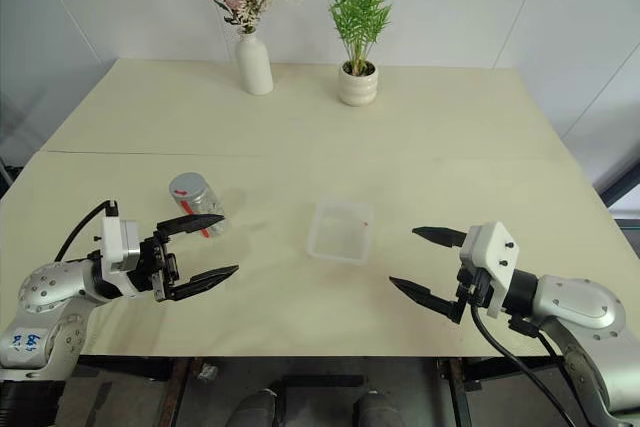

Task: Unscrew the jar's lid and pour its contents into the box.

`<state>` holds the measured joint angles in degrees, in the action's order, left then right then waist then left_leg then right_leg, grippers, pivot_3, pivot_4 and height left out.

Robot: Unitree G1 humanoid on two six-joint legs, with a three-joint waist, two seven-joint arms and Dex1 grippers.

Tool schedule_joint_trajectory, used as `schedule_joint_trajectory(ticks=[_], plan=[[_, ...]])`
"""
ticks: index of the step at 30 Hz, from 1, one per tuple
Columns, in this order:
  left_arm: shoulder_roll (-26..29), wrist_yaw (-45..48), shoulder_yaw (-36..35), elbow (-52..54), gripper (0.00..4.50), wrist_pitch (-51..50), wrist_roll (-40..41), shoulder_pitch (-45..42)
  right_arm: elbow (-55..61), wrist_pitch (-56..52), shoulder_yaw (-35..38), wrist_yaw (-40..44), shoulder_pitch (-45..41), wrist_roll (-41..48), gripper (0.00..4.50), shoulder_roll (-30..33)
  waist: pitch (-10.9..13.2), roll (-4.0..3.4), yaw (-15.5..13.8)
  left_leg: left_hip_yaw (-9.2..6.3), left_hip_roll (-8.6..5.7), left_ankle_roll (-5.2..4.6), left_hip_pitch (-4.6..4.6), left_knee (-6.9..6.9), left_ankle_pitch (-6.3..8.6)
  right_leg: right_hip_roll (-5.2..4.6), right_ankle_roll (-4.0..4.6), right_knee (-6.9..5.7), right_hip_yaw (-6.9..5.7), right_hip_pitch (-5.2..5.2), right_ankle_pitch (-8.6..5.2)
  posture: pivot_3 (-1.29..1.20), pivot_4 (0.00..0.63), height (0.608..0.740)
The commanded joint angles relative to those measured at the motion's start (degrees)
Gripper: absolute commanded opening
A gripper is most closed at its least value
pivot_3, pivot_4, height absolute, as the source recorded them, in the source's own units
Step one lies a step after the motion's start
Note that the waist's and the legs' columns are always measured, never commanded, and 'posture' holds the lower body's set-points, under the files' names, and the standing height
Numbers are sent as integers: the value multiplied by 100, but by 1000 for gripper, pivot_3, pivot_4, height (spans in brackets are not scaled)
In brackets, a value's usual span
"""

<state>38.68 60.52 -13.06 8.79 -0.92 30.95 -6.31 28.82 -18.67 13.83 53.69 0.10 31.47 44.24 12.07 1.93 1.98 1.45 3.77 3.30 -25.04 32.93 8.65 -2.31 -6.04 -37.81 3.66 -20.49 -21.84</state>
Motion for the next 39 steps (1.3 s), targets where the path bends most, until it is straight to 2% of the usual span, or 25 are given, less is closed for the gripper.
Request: schedule_joint_trajectory(ticks=[1, 6, 10, 14, 18, 22, 27, 39], plan=[[-20, -106, -165, 194, 4457, 199, -79, 89, -101, 167, -111, 197, -268, -13, 4500, 74, 0, 0, -1, 0, 0, 0, -1, 1, 0, 0, 0, 0, 0, 0, 0, 0, 150, 740], [-140, -507, -271, 406, 4457, 326, -292, 535, -501, 265, -429, 401, -755, -59, 4500, -8, 0, 0, 15, 5, -1, -4, 1, 5, 2, -4, -1, 1, 6, 2, 1, 0, 150, 740], [-495, -1185, -590, 800, 4457, 481, -559, 1341, -769, 181, -801, 488, -1420, 74, 4500, -285, 0, 0, 85, 5, 4, -2, 0, 4, 7, -3, 0, 0, 8, -1, 1, 0, 150, 740], [-1252, -2237, -776, 1356, 4457, 471, -743, 1919, -1035, 217, -1211, 735, -2152, 124, 4500, -661, 0, 0, 107, 1, 4, -2, -1, 7, 8, -3, 0, -2, 4, 1, 1, 0, 150, 740], [-2249, -3534, -645, 1795, 4457, 510, -1406, 2143, -1414, 193, -1538, 980, -2930, 215, 4500, -1120, -1, 0, 115, 3, 0, -7, 1, 19, 9, -2, -9, -2, 8, 6, 7, 0, 150, 740], [-2685, -4308, -686, 1758, 4457, 411, -1628, 1792, -1467, 203, -1834, 1085, -3210, 90, 4500, -1339, -4, 5, 45, -4, 1, -8, -1, 24, 9, 2, -7, -3, 1, 6, 9, 0, 150, 740], [-2716, -4918, -624, 1293, 4457, 246, -1959, 934, -1532, 170, -1913, 932, -3410, 3, 4500, -1543, -5, 5, -26, -1, -3, -8, -4, 29, 9, 2, -12, -3, 4, 5, 15, 0, 150, 740], [-2548, -5138, -425, 442, 4457, 69, -2073, 1, -1283, 179, -1871, 623, -3290, -37, 4500, -1597, -7, 8, -21, 5, 1, -6, -4, 23, 9, 8, -16, -3, 8, 0, 19, 0, 150, 740]])
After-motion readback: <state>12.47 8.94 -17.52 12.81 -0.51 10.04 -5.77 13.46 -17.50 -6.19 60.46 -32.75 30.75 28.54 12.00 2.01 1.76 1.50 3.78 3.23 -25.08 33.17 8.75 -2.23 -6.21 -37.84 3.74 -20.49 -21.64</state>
